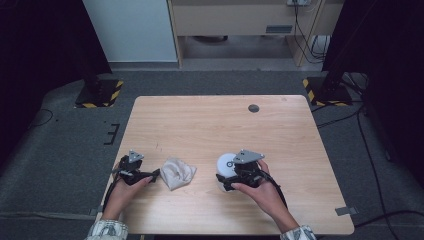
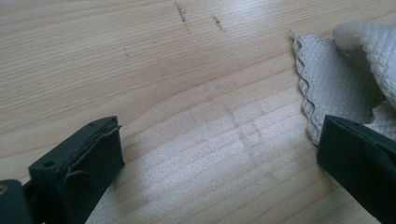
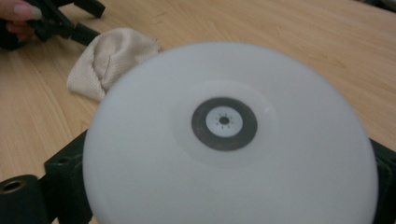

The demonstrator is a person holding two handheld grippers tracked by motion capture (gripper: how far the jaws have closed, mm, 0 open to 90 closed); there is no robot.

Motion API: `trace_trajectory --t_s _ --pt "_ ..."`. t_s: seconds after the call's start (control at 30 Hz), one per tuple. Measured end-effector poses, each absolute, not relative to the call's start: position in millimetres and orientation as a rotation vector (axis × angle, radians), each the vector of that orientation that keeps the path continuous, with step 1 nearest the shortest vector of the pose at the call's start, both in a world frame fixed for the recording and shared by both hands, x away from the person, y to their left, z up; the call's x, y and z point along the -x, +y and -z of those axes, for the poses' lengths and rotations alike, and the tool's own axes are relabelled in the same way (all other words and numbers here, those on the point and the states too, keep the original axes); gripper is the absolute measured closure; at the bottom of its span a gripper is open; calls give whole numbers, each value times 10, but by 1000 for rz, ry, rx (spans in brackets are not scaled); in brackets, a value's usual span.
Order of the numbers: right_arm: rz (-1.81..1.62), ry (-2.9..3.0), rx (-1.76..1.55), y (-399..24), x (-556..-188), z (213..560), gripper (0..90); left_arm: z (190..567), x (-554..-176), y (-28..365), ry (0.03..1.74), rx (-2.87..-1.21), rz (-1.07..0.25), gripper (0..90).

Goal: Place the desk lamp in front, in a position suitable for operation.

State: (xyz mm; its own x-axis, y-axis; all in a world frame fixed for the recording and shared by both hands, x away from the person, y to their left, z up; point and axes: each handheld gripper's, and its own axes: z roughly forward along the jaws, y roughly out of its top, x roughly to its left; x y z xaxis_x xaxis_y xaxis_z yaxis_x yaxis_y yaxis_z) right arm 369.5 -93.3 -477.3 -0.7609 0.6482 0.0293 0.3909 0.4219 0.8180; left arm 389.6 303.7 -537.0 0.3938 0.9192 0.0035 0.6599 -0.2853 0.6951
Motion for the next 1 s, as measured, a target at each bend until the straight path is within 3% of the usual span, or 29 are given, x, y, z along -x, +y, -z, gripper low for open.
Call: trace_trajectory --t_s 0.63,0.83,0.97,1.0 --pt "-1216 2385 -909 -1657 -3421 4833 71 5351 -3892 3045 1336 -2056 -537 7" --pt "-1249 2332 -926 -1737 -3439 4772 154 5088 -3769 2982 1282 -1987 -624 129" --pt "-1255 2335 -929 -1758 -3450 4765 235 4930 -3640 2847 1213 -1950 -629 201" --pt "-1265 2332 -932 -1772 -3461 4759 253 4871 -3561 2722 1143 -1959 -586 263"
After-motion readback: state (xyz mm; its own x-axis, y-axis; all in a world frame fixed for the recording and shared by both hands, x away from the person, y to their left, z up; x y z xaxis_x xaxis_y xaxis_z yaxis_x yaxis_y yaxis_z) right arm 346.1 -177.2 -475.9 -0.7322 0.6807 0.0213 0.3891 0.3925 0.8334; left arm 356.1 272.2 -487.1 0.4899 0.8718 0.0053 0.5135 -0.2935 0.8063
